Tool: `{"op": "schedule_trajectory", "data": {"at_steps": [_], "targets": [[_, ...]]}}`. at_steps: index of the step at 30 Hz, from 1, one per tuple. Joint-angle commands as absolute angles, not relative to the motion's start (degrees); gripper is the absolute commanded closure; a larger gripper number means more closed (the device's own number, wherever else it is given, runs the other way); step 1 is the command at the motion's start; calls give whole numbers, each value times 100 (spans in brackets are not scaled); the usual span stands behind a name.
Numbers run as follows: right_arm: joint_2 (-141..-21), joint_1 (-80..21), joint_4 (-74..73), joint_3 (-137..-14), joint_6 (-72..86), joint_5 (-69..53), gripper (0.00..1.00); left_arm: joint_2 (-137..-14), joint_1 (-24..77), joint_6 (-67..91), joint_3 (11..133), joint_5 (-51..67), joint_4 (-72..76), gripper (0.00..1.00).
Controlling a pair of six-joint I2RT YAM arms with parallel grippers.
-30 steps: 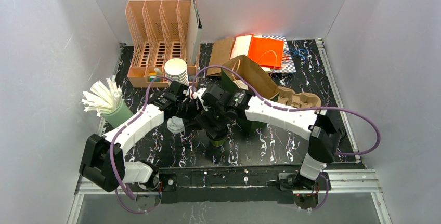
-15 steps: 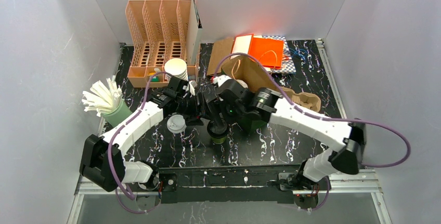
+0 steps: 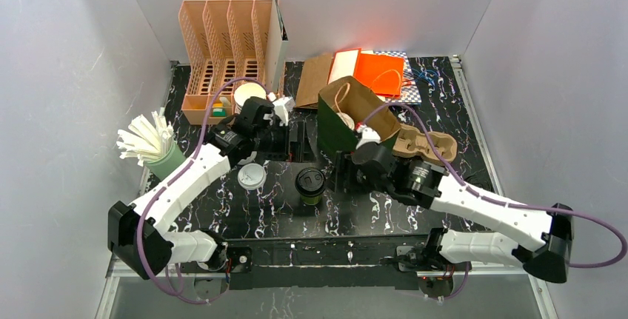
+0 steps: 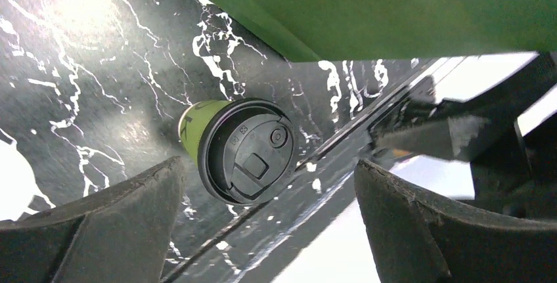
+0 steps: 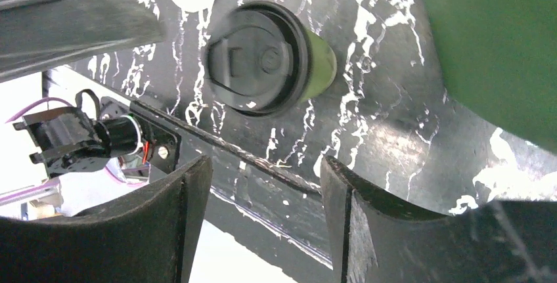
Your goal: Pack the takeout coffee
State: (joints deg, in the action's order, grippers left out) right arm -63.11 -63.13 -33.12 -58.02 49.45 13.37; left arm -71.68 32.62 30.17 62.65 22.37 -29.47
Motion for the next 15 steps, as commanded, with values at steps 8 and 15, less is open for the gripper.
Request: {"op": "schedule_trajectory", "data": {"at_steps": [8, 15], "targets": [[-4941, -6337, -1382, -3574, 6772, 1951, 41, -7269, 4388, 290, 6756, 1231, -3198, 5], [-5018, -6292, 104, -2515, 7268, 1771, 47, -7399, 4608, -374, 6775, 1530, -3358, 5]]}}
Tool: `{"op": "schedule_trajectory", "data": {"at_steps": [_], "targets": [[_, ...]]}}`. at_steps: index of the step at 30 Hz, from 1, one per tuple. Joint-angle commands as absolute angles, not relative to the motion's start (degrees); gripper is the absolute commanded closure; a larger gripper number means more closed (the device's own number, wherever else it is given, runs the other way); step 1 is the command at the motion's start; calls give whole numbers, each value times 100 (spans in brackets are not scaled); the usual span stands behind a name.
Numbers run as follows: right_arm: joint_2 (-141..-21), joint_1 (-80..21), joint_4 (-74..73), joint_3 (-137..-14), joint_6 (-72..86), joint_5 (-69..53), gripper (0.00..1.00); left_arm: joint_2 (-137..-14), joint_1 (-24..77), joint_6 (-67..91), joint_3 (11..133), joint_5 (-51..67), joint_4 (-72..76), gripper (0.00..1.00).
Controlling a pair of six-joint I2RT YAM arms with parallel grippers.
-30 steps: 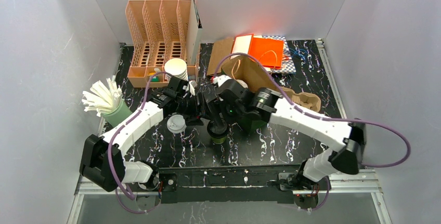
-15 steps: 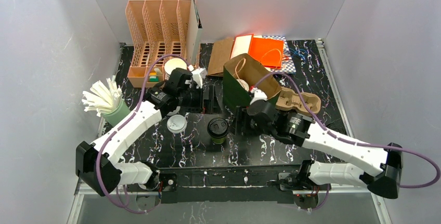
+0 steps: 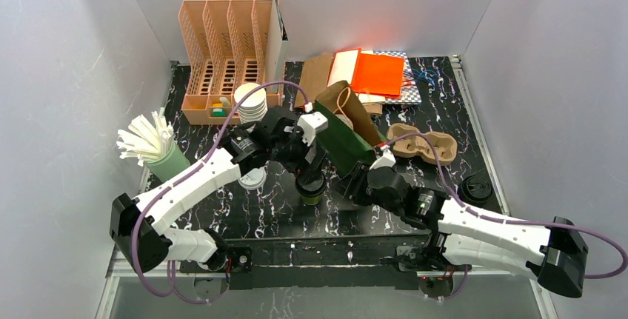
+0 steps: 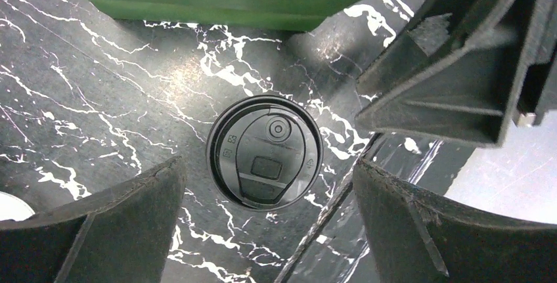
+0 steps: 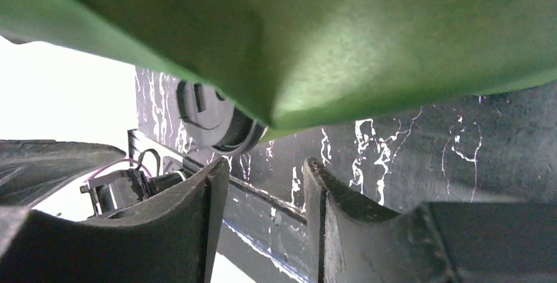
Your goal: Pack the takeout coffee
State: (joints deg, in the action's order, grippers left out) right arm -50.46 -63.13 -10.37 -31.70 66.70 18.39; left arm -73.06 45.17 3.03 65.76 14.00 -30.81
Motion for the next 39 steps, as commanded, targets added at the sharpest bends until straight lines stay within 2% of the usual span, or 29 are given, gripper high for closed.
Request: {"op": "schedule_trajectory", "data": {"at_steps": [1, 6, 13, 23, 25, 28, 30, 33, 39], "targets": [[-4968, -6273, 320, -2365, 7393, 1764, 47, -7416, 4638, -446, 6782, 1567, -3411, 5], [-4809, -6227, 767, -1988, 7629, 1838, 51, -7438, 4703, -624, 6783, 1490, -3656, 3], [-5343, -6203, 1128, -2228, 7323, 1647, 51, -7680, 4720, -712, 6768, 1694, -3813, 2], [-5502, -6161, 667, -2717, 6912, 1728, 54, -7984, 4737, -723, 6863, 1714, -3783, 3], [-5415, -6161, 389, -2983, 6581, 1662, 48, -7977, 4738, -699, 6873, 1659, -3780, 3], [-5226, -6162, -208, -3382, 6108, 1470, 26, -7924, 4737, -641, 6867, 1629, -3736, 3], [-4992, -6161, -597, -3538, 5982, 1560, 18, -7904, 4737, -605, 6884, 1627, -3731, 3], [-4432, -6168, -1032, -3522, 6040, 1842, 15, -7865, 4742, -542, 6905, 1617, -3735, 4], [-3298, -6166, -1712, -2909, 6890, 2209, 14, -7844, 4737, -562, 6911, 1599, -3777, 4]]}}
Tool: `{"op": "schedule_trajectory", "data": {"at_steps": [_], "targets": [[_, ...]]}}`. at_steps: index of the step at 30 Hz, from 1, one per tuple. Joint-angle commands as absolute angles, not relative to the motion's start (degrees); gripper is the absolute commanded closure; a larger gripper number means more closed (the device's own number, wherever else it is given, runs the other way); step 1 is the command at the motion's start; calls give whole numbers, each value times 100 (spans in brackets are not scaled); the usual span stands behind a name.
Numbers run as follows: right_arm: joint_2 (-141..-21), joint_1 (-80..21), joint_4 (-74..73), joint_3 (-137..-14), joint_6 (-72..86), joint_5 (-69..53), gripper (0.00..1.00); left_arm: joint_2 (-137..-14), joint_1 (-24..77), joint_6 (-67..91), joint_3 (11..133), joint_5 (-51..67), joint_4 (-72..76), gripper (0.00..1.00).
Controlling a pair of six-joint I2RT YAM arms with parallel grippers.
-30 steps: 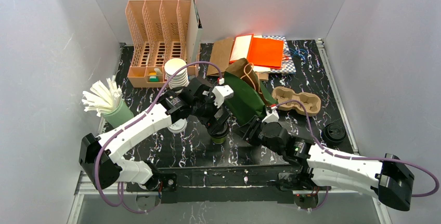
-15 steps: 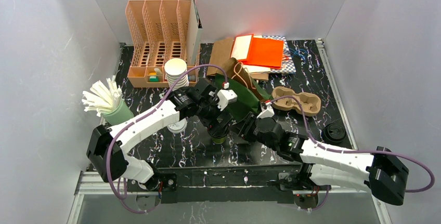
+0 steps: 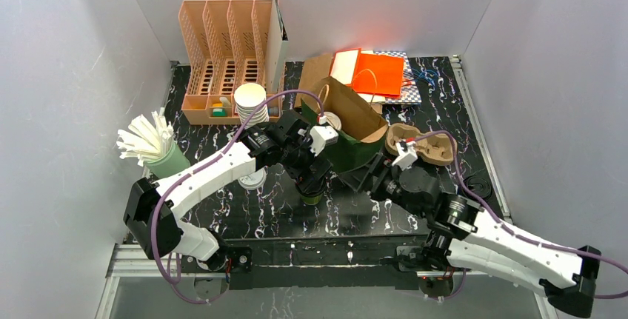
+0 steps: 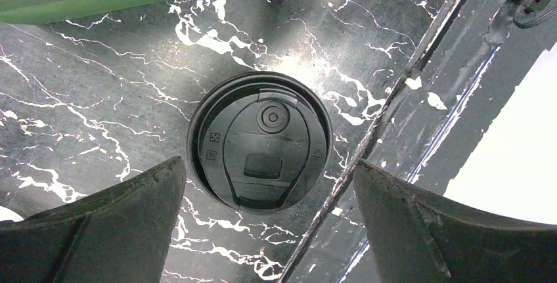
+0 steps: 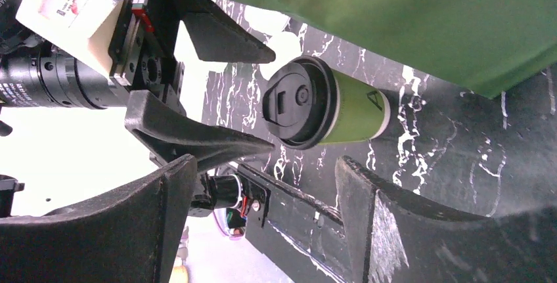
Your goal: Pack the takeout coffee
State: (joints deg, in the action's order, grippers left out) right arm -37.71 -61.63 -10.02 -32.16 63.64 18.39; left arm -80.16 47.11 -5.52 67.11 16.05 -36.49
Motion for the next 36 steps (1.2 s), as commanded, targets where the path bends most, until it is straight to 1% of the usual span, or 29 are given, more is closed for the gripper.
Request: {"op": "schedule_trajectory", "data": {"at_steps": [1, 3, 4, 8, 9, 13, 16, 19, 24, 26, 30, 36], "targets": [[-3123, -6168, -1722, -2751, 7038, 2232, 14, -7852, 4742, -570, 6920, 1594, -3796, 4], [-2836, -6165, -1549, -2368, 7317, 2150, 16, -7867, 4737, -571, 6933, 1600, -3820, 4], [-2748, -6168, -1403, -2146, 7434, 2081, 19, -7871, 4740, -571, 6929, 1633, -3815, 5], [-2805, -6153, -741, -1612, 7741, 1965, 35, -7890, 4737, -599, 6912, 1681, -3820, 10], [-2954, -6137, -462, -1556, 7729, 1903, 38, -7898, 4737, -614, 6912, 1667, -3828, 11], [-3953, -5953, 608, -1550, 7528, 1303, 42, -7910, 4737, -691, 6881, 1667, -3856, 18], [-4574, -5488, 1719, -1382, 7440, 395, 45, -7904, 4737, -719, 6847, 1690, -3851, 19], [-5132, -4910, 2418, -1319, 7493, -562, 51, -7931, 4737, -763, 6842, 1642, -3870, 17], [-5600, -4700, 2740, -1609, 7223, -960, 51, -7996, 4746, -809, 6881, 1474, -3907, 10], [-5793, -4689, 2854, -1713, 7158, -1095, 51, -8025, 4746, -807, 6893, 1378, -3901, 8], [-6077, -4663, 3075, -1837, 7099, -1286, 51, -8125, 4766, -864, 6928, 1298, -3901, 10], [-6097, -4615, 3251, -1812, 7119, -1232, 51, -8290, 4790, -918, 7001, 1407, -3876, 13]]}}
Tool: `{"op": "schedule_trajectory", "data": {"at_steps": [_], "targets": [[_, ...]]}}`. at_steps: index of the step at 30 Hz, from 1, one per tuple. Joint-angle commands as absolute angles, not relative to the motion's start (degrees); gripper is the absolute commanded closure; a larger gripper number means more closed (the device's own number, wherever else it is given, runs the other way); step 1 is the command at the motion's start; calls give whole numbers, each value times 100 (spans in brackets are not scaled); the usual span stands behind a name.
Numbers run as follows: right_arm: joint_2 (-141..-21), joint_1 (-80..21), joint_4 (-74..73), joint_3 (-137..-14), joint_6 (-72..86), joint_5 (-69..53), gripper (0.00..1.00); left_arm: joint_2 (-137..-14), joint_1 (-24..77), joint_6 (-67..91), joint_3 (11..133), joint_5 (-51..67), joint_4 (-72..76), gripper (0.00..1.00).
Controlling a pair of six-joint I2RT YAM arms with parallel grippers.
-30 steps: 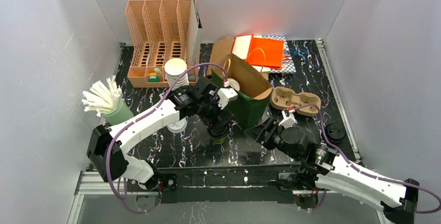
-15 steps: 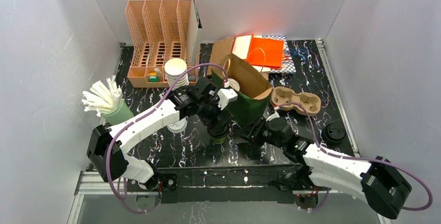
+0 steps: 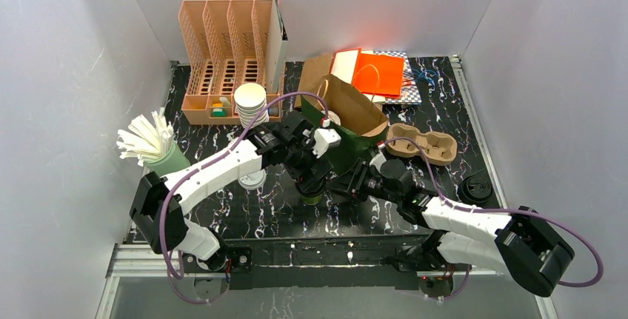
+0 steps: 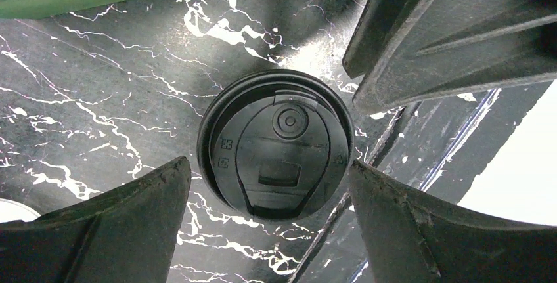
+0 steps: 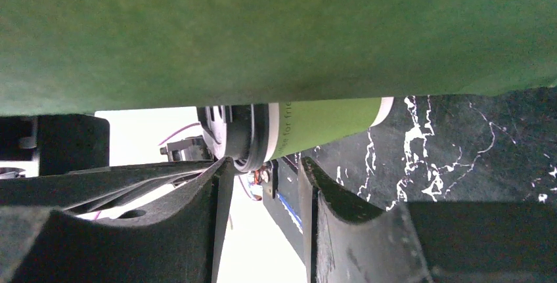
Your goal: Pack the takeout coffee
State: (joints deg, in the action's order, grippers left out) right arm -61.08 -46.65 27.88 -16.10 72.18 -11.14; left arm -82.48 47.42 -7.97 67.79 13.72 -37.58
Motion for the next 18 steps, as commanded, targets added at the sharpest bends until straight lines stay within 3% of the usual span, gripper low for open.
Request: {"op": "schedule_trajectory", "data": {"at_steps": [1, 13, 18], "targets": [[-6101, -4607, 3252, -1814, 7119, -1228, 51, -8303, 4803, -922, 6999, 1440, -3864, 13], [-6554, -4579, 3357, -1981, 7058, -1294, 56, -8351, 4834, -973, 6961, 1432, -3836, 22], [-6682, -4562, 3369, -2029, 7071, -1354, 57, -8323, 4851, -1023, 6910, 1380, -3834, 30]]}}
